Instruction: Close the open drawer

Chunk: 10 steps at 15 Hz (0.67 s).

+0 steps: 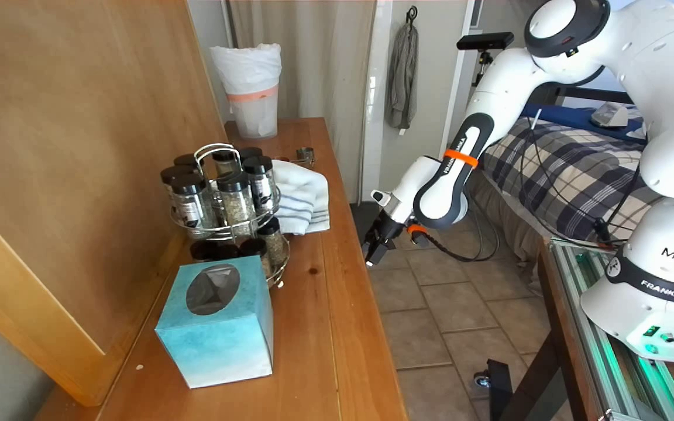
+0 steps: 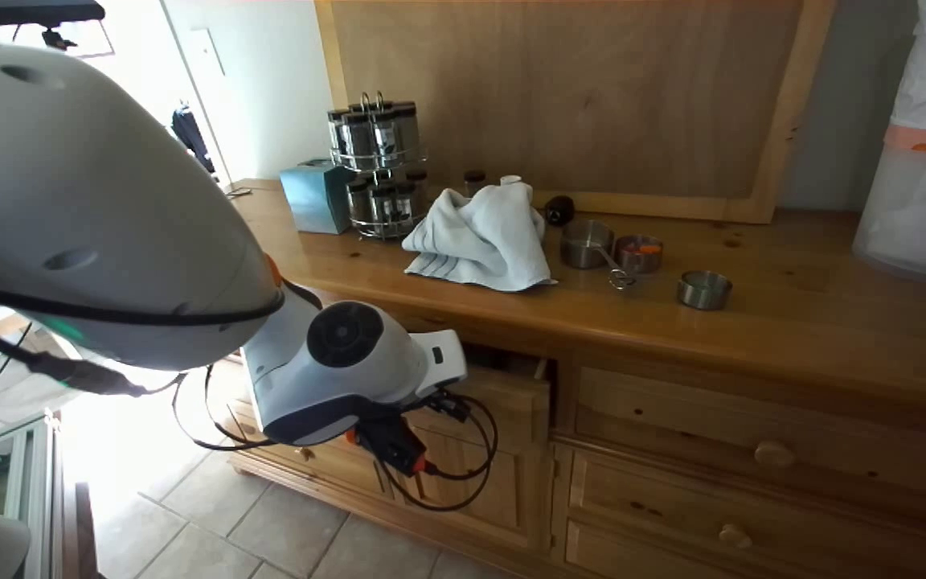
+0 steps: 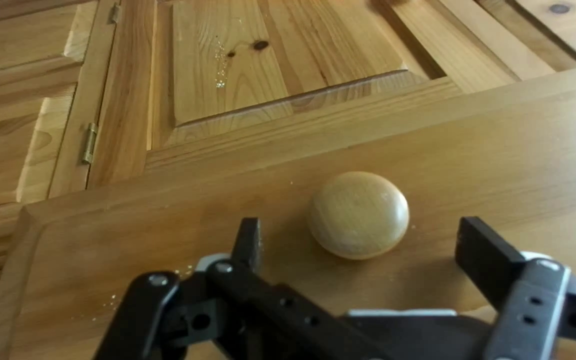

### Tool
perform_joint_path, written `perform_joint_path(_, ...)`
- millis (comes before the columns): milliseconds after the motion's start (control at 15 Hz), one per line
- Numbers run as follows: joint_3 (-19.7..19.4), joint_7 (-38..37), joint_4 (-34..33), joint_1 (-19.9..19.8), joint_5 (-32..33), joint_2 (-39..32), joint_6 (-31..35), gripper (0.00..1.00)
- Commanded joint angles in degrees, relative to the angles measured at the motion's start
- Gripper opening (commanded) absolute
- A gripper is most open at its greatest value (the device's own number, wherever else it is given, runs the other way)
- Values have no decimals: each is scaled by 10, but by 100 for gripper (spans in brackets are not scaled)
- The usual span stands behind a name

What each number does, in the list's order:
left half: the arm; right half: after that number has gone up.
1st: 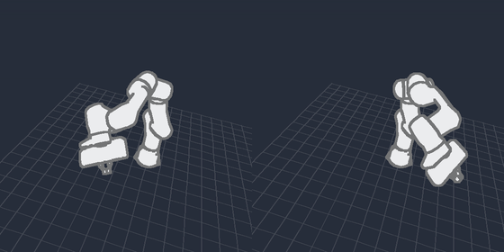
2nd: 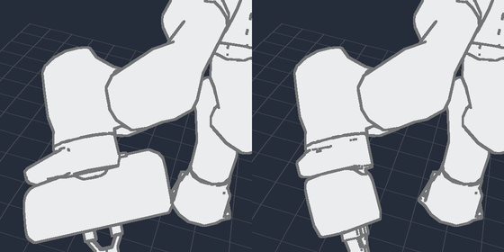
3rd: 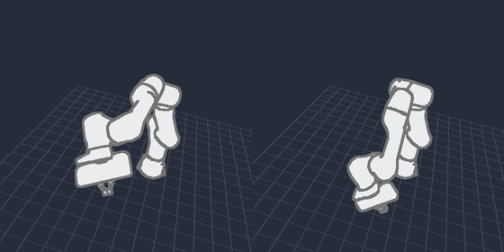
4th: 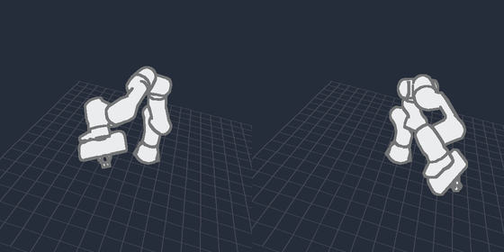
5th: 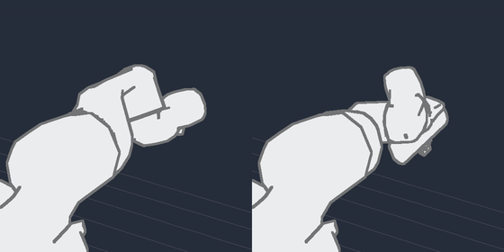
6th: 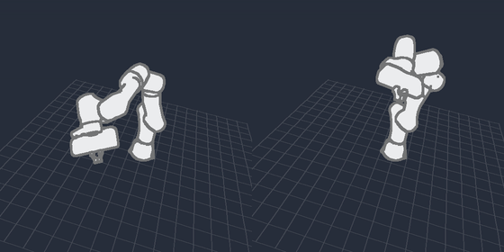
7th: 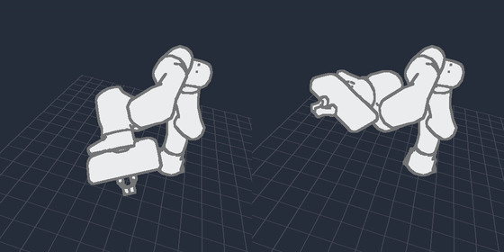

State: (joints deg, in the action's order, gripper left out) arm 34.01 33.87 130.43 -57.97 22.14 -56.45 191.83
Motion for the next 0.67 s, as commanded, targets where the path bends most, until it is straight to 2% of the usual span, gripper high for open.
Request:
perform_joint_path(0,-9,-34,-4,4,34,1,1,100)
perform_joint_path(133,-7,-31,-9,2,39,-4,-6,100)
perform_joint_path(400,24,-11,-36,-11,99,-52,-1,100)
perform_joint_path(600,33,-6,-59,-8,127,-83,8,100)
